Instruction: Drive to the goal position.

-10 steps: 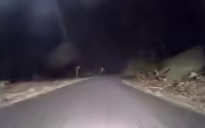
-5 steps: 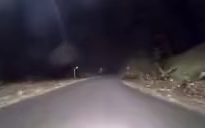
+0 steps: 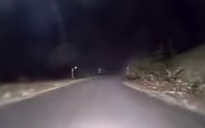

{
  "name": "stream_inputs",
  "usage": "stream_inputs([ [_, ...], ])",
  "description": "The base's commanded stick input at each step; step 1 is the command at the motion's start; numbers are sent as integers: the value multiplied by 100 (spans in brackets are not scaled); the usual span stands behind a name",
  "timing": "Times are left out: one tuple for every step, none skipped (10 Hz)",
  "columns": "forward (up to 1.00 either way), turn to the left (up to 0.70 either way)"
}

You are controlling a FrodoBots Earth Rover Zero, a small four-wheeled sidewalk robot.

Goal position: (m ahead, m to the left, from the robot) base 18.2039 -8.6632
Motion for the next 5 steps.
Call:
stream_inputs([
  [100,-3],
  [100,-3],
  [100,-3],
  [100,-3],
  [100,-3],
])
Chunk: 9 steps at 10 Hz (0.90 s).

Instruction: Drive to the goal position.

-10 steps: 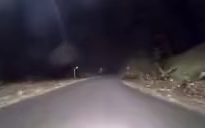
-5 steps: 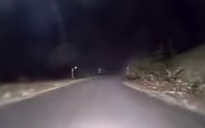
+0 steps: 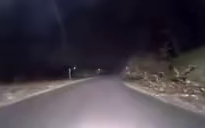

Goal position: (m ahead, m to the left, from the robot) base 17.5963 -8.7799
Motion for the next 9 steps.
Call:
stream_inputs([
  [100,-3],
  [100,-3],
  [100,-3],
  [100,-3],
  [100,-3],
  [100,-3],
  [100,-3],
  [100,-2],
  [100,0],
])
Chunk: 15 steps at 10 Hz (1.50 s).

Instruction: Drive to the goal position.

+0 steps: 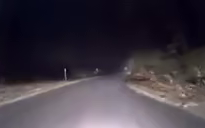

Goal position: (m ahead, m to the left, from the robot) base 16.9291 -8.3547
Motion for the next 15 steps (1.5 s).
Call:
stream_inputs([
  [100,0],
  [100,0],
  [100,0],
  [100,0],
  [100,0],
  [100,0],
  [100,0],
  [100,0],
  [100,0],
  [100,0],
  [100,0],
  [100,0],
  [100,0],
  [100,0],
  [100,0],
])
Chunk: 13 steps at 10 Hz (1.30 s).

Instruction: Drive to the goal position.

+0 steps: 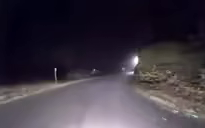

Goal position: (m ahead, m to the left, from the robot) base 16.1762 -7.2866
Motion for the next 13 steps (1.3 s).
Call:
stream_inputs([
  [100,0],
  [100,0],
  [100,0],
  [100,0],
  [100,0],
  [100,0],
  [100,0],
  [100,0],
  [100,0],
  [100,0],
  [100,0],
  [100,0],
  [100,0],
])
